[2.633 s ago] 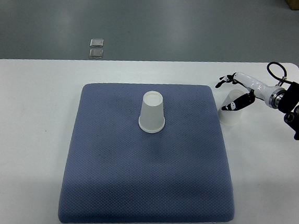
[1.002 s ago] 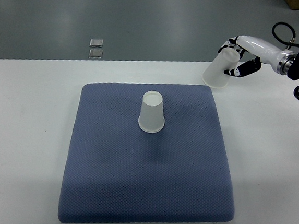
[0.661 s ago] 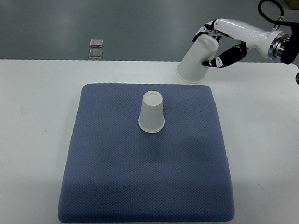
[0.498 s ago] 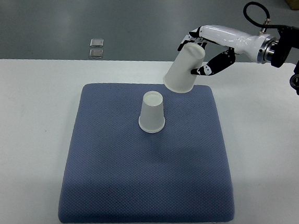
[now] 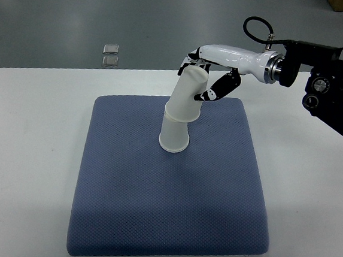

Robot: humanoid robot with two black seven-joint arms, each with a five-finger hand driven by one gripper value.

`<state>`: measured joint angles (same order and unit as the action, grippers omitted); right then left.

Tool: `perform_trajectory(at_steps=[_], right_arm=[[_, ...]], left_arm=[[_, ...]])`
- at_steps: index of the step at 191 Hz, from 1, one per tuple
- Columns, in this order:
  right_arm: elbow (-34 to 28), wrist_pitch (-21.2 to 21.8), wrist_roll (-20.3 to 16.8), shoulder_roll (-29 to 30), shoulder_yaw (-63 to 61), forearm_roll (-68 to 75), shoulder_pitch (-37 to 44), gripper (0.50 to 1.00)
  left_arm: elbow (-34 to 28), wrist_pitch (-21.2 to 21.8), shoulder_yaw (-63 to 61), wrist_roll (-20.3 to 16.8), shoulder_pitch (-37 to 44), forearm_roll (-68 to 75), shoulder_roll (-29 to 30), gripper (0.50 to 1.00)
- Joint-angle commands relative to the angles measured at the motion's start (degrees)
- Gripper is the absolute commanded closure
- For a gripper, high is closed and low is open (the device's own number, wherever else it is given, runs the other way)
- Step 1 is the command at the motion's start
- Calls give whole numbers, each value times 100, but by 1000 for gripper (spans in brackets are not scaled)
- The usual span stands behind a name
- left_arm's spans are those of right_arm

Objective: Stack paper cups
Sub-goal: 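Carry the held cup over the cup on the pad and lower it on, then open the right hand fingers to release the stacked cup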

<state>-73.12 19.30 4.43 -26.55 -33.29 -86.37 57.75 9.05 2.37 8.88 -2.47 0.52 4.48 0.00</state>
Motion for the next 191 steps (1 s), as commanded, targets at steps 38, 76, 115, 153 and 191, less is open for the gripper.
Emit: perform_trajectory(at_steps=[38, 76, 115, 153, 191], right_arm=[[9, -6, -294, 159, -11, 32, 0, 1000], [9, -6, -522, 282, -11, 15, 8, 1000], [9, 3, -540, 291, 7, 15, 8, 1000], [-9, -14, -654, 440, 15, 6, 0, 1000], [-9, -14, -654, 493, 33, -82, -27, 1000]], left_arm=[[0, 0, 0, 1, 1, 0, 0, 500], [0, 0, -9, 1, 1, 0, 0, 500], [0, 0, 0, 1, 1, 0, 0, 500], [0, 0, 0, 1, 1, 0, 0, 500], [0, 0, 0, 1, 1, 0, 0, 500]])
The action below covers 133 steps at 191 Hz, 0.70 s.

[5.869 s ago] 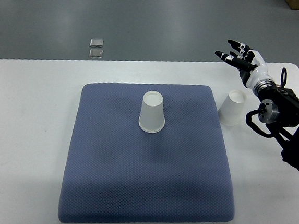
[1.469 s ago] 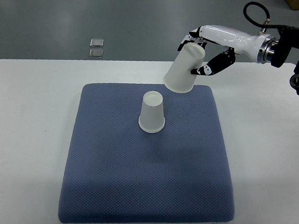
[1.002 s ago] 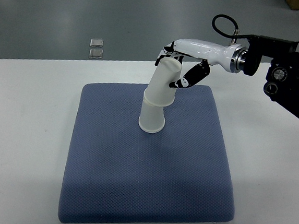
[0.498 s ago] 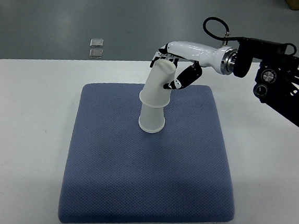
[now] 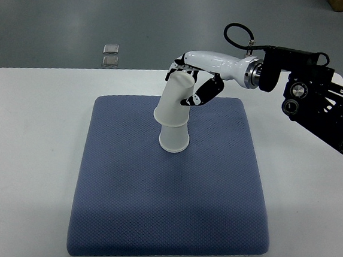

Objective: Stack paper cups
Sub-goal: 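Open the right hand fingers to release the stacked cup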

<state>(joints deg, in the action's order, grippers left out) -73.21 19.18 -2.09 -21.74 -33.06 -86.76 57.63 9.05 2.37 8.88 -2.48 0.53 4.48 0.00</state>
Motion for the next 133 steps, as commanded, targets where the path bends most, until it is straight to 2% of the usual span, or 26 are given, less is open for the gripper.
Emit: perform_trajectory(at_steps=[1, 26, 34, 47, 80, 133], right_arm=[[0, -2, -2, 12, 10, -52, -15, 1000], [0, -2, -2, 12, 10, -60, -15, 979], [0, -2, -2, 12, 10, -60, -15, 957], [0, -2, 7, 3, 10, -69, -6, 893], [0, -2, 25, -6, 10, -271, -6, 824], [0, -2, 51, -15, 10, -412, 11, 791]], left_arm=[[0, 0, 0, 2, 0, 0, 0, 500], [0, 0, 0, 2, 0, 0, 0, 500], [0, 0, 0, 2, 0, 0, 0, 500], [0, 0, 0, 2, 0, 0, 0, 500], [0, 0, 0, -7, 0, 0, 0, 500], [0, 0, 0, 2, 0, 0, 0, 500]])
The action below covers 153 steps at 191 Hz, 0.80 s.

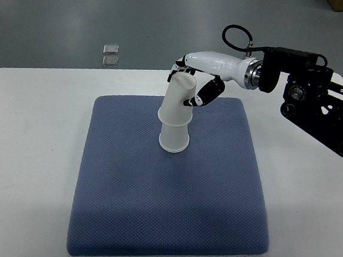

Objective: Stack paper cups
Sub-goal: 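Open the right hand fingers to release the stacked cup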

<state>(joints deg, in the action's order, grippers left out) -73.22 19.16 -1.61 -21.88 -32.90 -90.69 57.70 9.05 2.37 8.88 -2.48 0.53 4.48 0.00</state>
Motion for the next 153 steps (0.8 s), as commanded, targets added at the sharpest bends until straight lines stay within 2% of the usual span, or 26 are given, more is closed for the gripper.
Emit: perform_trajectory(at_steps=[1, 27, 44, 76, 153], right_arm=[[0, 0, 3, -1, -6, -19, 4, 791], [-9, 0, 3, 8, 2, -19, 4, 750], [-9, 0, 3, 8, 3, -19, -4, 742], [-9, 0, 12, 8, 3, -28, -22, 683], [-79, 9, 20, 34, 11, -19, -75, 621]], left_arm=[[0, 0, 0, 2, 0, 0, 0, 500], [0, 0, 0, 2, 0, 0, 0, 500], [0, 0, 0, 2, 0, 0, 0, 500], [0, 0, 0, 2, 0, 0, 0, 500], [0, 0, 0, -7, 0, 0, 0, 500]])
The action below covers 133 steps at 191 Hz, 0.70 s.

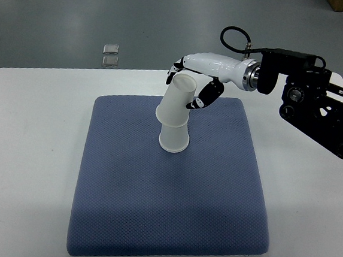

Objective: Stack paper cups

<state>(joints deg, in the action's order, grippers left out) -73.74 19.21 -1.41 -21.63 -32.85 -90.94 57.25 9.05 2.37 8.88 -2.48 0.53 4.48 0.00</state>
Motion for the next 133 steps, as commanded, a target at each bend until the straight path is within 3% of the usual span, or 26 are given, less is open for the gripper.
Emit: perform_trajectory(at_steps=[1, 97, 133], right_arm=[[-27, 4, 0, 10, 7, 6, -30, 619], [44, 127, 0, 19, -107, 85, -127, 603], [474, -374, -44, 36, -547, 894, -478, 603]], left_arm=[[0, 0, 0, 2, 0, 0, 0, 500], [0, 0, 0, 2, 0, 0, 0, 500], [0, 0, 0, -7, 0, 0, 0, 500]])
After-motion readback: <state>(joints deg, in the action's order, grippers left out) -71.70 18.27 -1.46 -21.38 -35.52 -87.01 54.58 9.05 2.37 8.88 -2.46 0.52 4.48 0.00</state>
